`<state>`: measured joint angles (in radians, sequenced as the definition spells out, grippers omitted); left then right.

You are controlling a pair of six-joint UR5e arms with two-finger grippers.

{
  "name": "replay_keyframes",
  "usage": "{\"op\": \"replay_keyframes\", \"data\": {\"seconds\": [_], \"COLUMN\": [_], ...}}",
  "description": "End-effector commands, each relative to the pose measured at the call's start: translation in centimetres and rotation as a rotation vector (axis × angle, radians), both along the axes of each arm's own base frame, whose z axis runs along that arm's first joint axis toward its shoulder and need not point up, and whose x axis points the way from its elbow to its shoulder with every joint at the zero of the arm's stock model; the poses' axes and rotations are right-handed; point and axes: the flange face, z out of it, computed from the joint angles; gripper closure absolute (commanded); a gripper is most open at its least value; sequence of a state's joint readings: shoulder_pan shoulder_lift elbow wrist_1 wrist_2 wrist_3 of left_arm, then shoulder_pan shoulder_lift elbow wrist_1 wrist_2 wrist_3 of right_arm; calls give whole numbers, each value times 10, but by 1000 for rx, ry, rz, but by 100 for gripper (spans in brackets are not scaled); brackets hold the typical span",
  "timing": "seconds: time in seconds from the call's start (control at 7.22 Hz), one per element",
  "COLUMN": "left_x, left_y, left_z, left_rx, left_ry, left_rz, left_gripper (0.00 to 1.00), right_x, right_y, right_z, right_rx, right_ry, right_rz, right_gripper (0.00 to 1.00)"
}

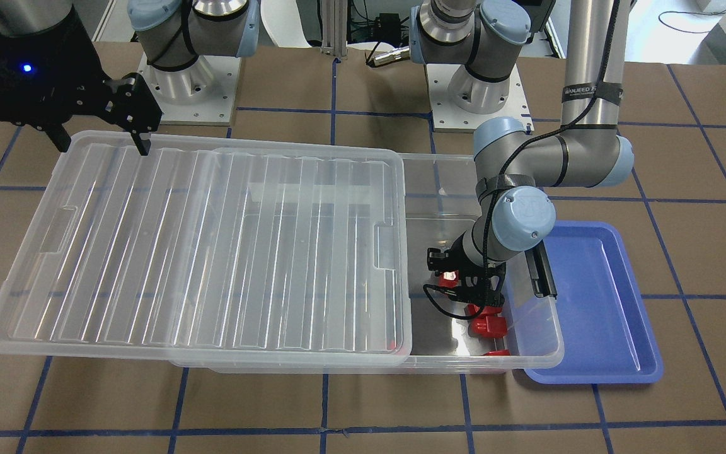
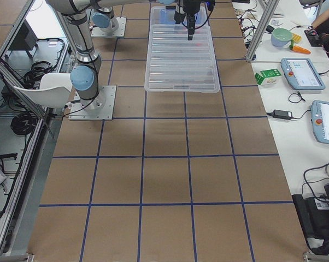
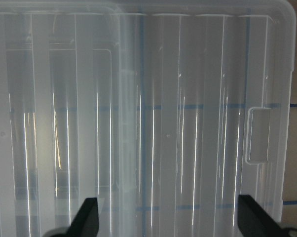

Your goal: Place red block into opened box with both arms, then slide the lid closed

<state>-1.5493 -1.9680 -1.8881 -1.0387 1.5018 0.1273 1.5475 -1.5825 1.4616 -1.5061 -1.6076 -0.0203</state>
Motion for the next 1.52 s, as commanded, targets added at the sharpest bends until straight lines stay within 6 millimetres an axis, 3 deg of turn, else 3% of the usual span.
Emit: {"op": "replay_keyframes", "data": {"seconds": [0.0, 0.14, 0.28, 0.42, 0.83, 0.97, 1.25, 1.38], "left_x": [-1, 0, 0, 3, 7, 11, 12, 12], "left_y": [0, -3, -5, -10, -21, -13, 9, 23], "left_z": [2, 17, 36, 62, 178, 210, 255, 276], "left_rx": [-2, -25, -51, -60, -59, -49, -79, -115], "left_ry": [-6, -16, -24, -24, -39, -83, -90, -97], "left_rz": [29, 27, 24, 29, 31, 23, 18, 18], "left_gripper": [0, 0, 0, 0, 0, 0, 0, 0], "right_x": [-2, -2, -2, -2, -3, -1, -3, -4], "right_y": [37, 38, 38, 36, 37, 34, 31, 30], "right_z": [-26, -31, -24, -30, -27, -36, -44, -25], "right_rx": [-44, -34, -51, -30, -34, -21, 6, -36], "right_ry": [8, 6, 6, 7, 6, 2, -1, -5], "right_rz": [1, 0, -3, -2, -4, -5, 2, -9], "right_gripper": [0, 0, 0, 0, 0, 0, 0, 0]}}
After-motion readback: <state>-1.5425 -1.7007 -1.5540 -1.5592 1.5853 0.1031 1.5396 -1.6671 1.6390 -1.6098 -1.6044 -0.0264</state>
